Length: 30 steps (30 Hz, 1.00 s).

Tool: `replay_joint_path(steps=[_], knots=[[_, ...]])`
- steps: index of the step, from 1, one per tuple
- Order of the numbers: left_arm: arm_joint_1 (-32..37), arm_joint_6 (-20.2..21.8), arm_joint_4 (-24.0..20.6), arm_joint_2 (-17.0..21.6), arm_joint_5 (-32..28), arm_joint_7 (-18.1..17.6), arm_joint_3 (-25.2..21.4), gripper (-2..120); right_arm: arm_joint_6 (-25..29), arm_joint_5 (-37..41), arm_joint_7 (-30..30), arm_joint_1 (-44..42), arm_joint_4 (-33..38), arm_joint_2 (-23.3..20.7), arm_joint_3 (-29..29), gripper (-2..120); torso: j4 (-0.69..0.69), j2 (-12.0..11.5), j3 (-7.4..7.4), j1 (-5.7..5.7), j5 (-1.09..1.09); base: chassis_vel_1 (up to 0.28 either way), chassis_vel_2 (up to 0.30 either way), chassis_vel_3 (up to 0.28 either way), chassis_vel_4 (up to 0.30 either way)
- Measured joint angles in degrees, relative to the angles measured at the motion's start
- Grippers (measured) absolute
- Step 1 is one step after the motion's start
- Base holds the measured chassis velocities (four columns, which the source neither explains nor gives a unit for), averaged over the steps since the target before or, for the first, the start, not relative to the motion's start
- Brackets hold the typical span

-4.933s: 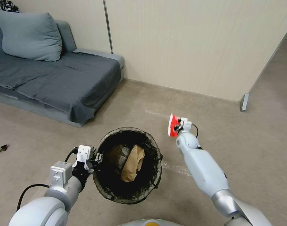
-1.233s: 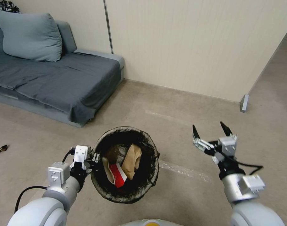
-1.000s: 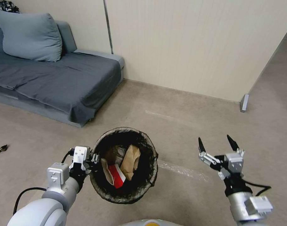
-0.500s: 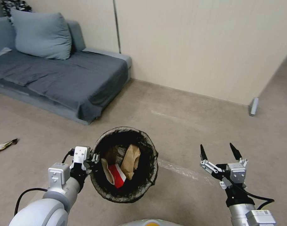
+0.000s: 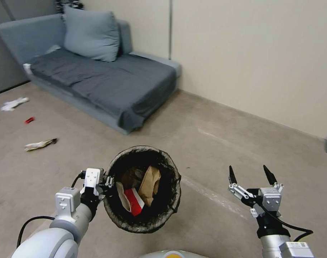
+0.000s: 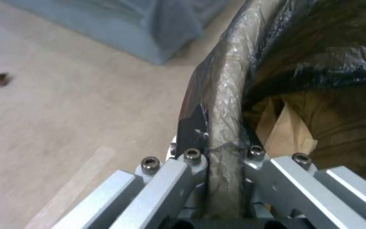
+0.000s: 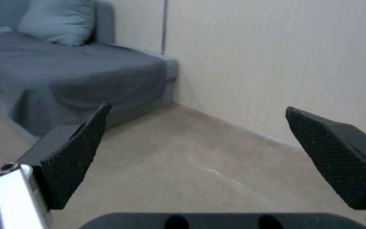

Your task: Pick up the trash bin, then pick up the garbage from the floor and place it into the trash bin.

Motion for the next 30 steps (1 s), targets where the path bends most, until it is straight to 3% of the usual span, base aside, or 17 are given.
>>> replay_joint_path(steps=[30], knots=[[0.26,-0.19,0.0,-0.1,-0.1,0.04,-0.19,1,-1.32,-0.25,1.02,1.37,-0.81,1.01,-1.48,100,0.0,0.0,0.0,0.0,0.0,0.128,0.13,0.122,0.122]])
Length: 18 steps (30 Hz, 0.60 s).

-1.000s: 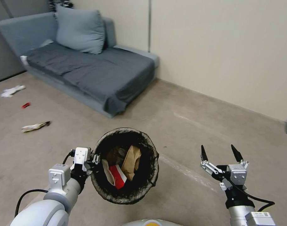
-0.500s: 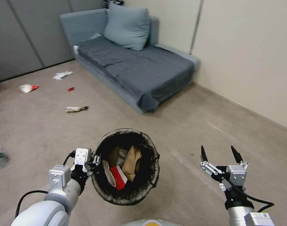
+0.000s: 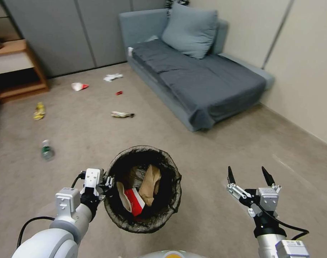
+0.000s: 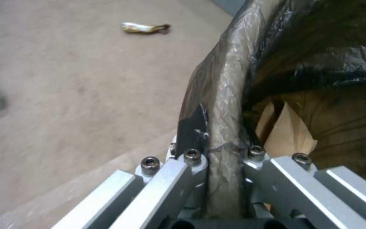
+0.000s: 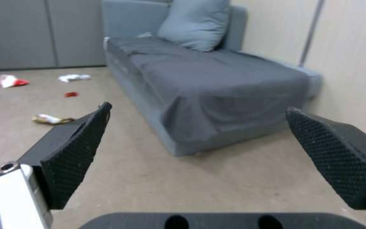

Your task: Pick up the trash bin, then pick up the garbage from the floor and place it into the trash bin.

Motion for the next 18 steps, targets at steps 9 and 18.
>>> replay_joint_path(steps=[9,18], knots=[[0.02,-0.06,0.0,0.01,-0.03,-0.01,-0.03,1,-0.39,-0.02,1.28,0.1,-0.59,0.48,-0.22,100,0.0,0.0,0.0,0.0,0.01,0.122,0.122,0.121,0.126],[0.09,-1.18,0.0,0.03,0.02,-0.19,0.01,1,-0.48,-0.02,1.64,0.54,-0.91,0.77,-0.46,100,0.0,0.0,0.0,0.0,0.0,0.115,0.127,0.118,0.127]])
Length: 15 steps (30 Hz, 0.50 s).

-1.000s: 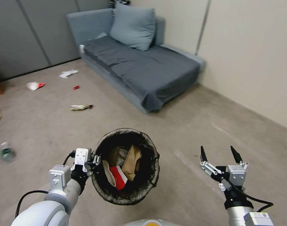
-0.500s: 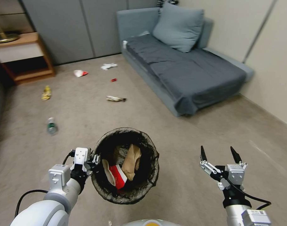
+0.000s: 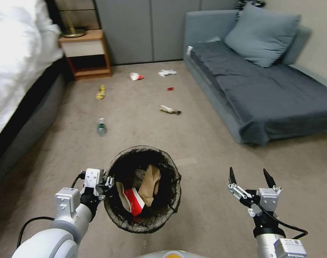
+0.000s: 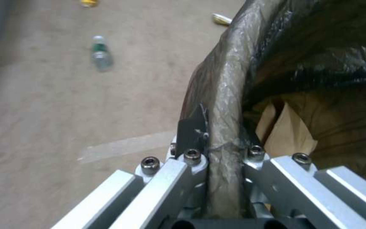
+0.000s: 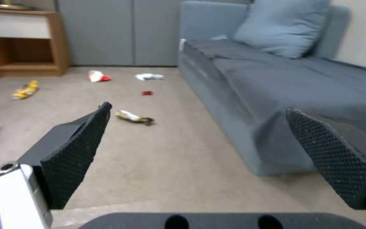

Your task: Pick up the trash bin, then pick up the garbage from the floor and place it into the trash bin.

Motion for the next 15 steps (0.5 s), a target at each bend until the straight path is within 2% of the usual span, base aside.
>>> replay_joint_path(steps=[5,7,15], knots=[[-0.01,-0.73,0.0,0.07,0.28,-0.34,0.08,1,0.0,-0.01,0.11,0.1,-0.08,0.14,-0.1,100,0.02,0.0,0.0,0.0,0.0,0.099,0.073,0.1,0.089],[-0.04,-0.73,0.0,0.13,0.34,-0.34,0.15,1,-0.25,-0.01,0.24,0.09,-0.1,0.2,-0.16,100,-0.02,0.0,0.0,0.0,0.0,0.0,0.0,0.0,0.0],[0.02,-0.73,0.0,0.16,0.51,-0.31,0.21,1,-0.94,0.04,0.89,0.09,-0.14,0.25,-0.45,100,-0.01,0.0,0.0,0.0,0.0,0.0,0.0,0.0,0.0]])
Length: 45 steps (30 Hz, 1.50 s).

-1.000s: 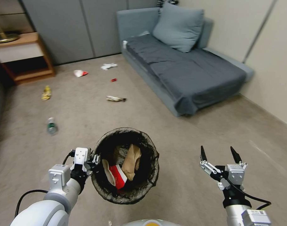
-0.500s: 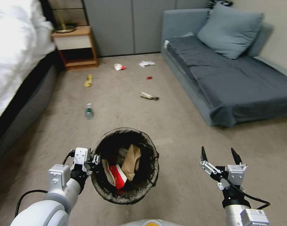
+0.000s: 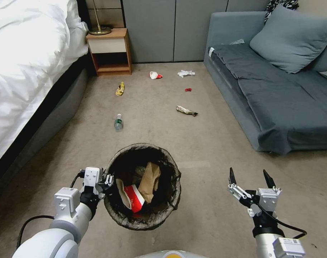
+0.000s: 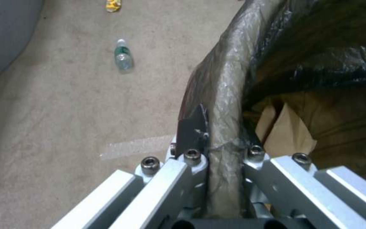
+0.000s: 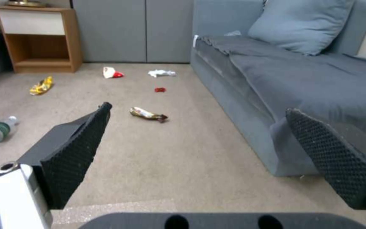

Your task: Pick up the trash bin, then pick up the garbage from the floor and place it into the trash bin.

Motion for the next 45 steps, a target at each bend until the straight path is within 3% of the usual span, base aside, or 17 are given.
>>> replay_joint_path(steps=[12,45], knots=[[0.4,0.08,0.0,0.08,0.08,0.04,-0.02,1,-1.7,-0.14,1.4,0.62,-0.08,0.09,-1.03,100,0.01,0.0,0.0,0.0,0.0,-0.071,0.063,0.073,-0.066],[0.34,0.16,0.0,-0.03,0.3,0.12,-0.16,1,-3.53,-0.61,2.47,1.52,-0.88,-0.33,-2.72,100,0.0,0.0,0.0,0.01,0.01,-0.206,0.207,0.2,-0.205]])
